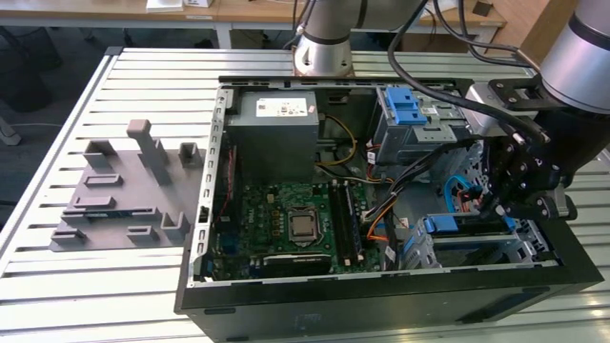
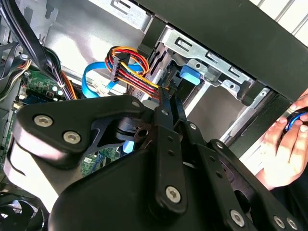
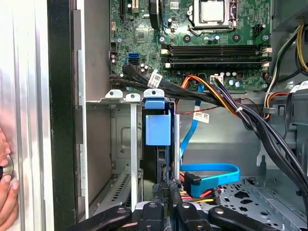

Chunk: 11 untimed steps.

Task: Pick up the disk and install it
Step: 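Insert the first disk wire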

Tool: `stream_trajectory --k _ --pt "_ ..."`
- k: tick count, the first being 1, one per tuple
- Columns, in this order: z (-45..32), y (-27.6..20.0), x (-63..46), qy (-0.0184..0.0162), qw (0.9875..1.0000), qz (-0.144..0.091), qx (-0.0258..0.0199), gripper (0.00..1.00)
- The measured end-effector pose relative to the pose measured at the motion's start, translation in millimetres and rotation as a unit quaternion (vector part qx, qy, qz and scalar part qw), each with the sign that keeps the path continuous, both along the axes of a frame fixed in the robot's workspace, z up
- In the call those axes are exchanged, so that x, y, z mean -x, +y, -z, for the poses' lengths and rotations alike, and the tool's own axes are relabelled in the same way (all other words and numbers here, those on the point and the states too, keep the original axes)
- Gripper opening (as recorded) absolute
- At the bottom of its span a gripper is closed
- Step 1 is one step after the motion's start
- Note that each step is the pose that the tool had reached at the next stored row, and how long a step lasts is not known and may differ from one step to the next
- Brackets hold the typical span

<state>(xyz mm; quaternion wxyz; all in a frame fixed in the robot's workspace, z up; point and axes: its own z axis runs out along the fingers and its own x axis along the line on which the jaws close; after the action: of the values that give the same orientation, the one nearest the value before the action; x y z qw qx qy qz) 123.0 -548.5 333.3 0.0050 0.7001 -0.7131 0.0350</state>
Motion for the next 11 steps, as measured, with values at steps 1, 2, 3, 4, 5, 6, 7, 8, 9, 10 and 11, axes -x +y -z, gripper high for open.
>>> stream_trajectory --k 1,2,3,4,5,6,7,8,9,10,11 --pt "0.0 0.0 0.0 0.0000 1.0000 0.000 0.0000 0.17" --pt "-0.2 -0.1 0.0 0.0000 1.0000 0.001 -0.0001 0.17" --pt "-0.7 -0.1 0.0 0.0000 1.0000 0.001 -0.0002 0.17" --pt "-1.6 -0.1 0.0 0.0000 1.0000 0.002 -0.0002 0.17" --pt "-2.3 0.0 0.0 0.0000 1.0000 0.004 -0.0001 0.17" --pt "-2.3 0.0 0.0 0.0000 1.0000 0.005 -0.0002 0.17" --pt "-2.3 0.0 0.0 0.0000 1.0000 0.007 -0.0002 0.17" --pt "-2.4 0.0 0.0 0.0000 0.9999 0.011 -0.0001 0.17" --pt "-2.4 0.0 0.0 0.0000 0.9999 0.016 -0.0001 0.17" --pt "-2.3 0.0 0.0 0.0000 0.9998 0.018 -0.0001 0.17" --pt "-2.1 0.0 0.0 0.0001 0.9998 0.018 0.0000 0.17"
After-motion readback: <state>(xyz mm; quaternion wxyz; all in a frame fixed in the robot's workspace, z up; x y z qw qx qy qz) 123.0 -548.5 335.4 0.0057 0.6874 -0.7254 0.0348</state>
